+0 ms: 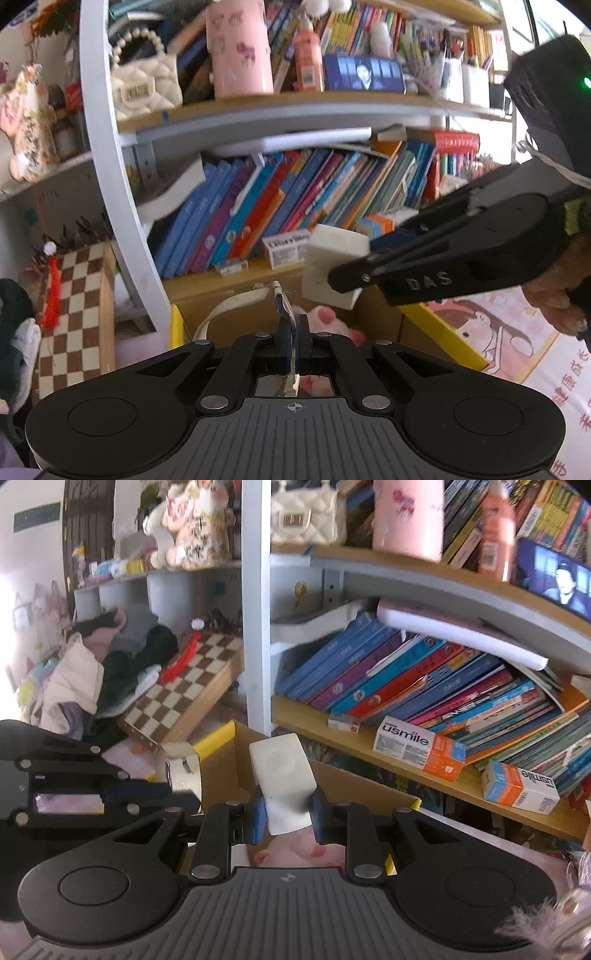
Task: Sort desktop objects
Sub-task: 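Carry watch strap with left gripper while right gripper carries white block over yellow box, then open right gripper to drop block into box while left gripper releases watch strap inside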
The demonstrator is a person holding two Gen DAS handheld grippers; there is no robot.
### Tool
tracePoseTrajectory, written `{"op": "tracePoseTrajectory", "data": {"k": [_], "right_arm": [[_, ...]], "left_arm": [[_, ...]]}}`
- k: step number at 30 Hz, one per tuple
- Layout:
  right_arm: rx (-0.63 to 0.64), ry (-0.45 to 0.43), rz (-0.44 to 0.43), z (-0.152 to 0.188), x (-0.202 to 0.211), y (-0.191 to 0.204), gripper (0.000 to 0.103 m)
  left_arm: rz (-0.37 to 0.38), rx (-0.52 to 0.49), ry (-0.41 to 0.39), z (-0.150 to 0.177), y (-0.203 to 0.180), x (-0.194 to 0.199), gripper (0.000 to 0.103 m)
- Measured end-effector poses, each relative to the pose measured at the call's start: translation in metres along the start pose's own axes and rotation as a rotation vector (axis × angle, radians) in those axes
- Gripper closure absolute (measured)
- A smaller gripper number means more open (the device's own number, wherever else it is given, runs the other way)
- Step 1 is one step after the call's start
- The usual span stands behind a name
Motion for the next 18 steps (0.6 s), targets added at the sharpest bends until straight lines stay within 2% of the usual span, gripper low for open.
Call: {"op": "tracePoseTrajectory", "data": {"k": [7,11,18], "right_arm": [[0.038,0.036,-0.041,-0.019,-0.037,-0.001,0.080],[-0.011,0.097,-0.116,-0.030,-0.068,-0.002,0.080],[0.003,0.215,-0.162,-0.030,-0.113,0.008,0.080]], "left_arm": [[0.006,-0.001,0.078,0.004,-0.002,-0.030,0.102],[0.014,-0.015,0.117,0.008,-0.006,-0.043,0.102],[0.029,-0.010,0.169,0.015,-0.005,-0.058,0.101]]}}
Point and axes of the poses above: each gripper's, at about its wrist camera, not at the fingertips, and x roughly against the way its jaws point, y to its left, z to its underside, the point moved 5 cm from there along -x, roughly the way its jaws point, and after that the axes turned 11 degrees about y, right-handed, at the moved point
